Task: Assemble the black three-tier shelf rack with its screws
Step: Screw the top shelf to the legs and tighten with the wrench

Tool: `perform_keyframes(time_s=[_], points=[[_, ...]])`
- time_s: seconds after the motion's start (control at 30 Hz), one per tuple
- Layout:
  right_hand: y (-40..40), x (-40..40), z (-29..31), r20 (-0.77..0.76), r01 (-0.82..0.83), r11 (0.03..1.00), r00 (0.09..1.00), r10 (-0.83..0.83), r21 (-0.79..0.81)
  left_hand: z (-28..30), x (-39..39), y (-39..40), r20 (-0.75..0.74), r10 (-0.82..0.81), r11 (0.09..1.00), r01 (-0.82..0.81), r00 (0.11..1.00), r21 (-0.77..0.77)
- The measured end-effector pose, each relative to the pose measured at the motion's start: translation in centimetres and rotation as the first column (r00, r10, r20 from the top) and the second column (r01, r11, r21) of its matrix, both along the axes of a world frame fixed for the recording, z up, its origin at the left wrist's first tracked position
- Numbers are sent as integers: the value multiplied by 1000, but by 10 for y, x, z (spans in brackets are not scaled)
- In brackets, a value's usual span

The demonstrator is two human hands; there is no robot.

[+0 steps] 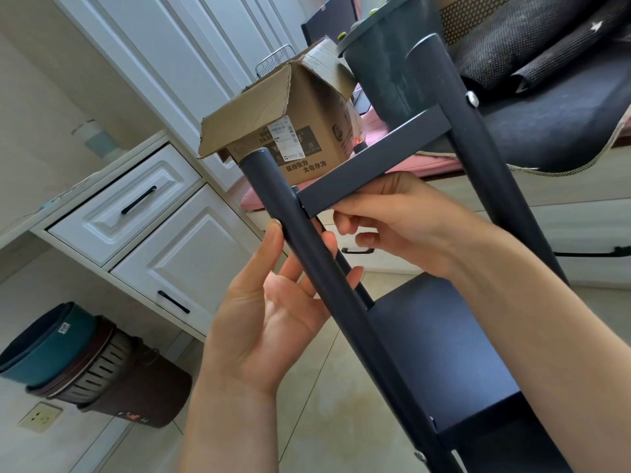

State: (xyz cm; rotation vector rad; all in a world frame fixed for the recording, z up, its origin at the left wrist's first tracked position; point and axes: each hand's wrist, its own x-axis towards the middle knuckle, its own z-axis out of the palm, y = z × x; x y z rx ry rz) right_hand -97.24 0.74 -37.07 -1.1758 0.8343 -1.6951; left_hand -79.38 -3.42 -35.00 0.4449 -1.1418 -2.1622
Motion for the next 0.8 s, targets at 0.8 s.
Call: perform_keyframes(time_s=[0.8], points=[[-11,23,-3,21,81,997,996,-81,-4,-3,5,-10,37,-19,1000,18,999,22]])
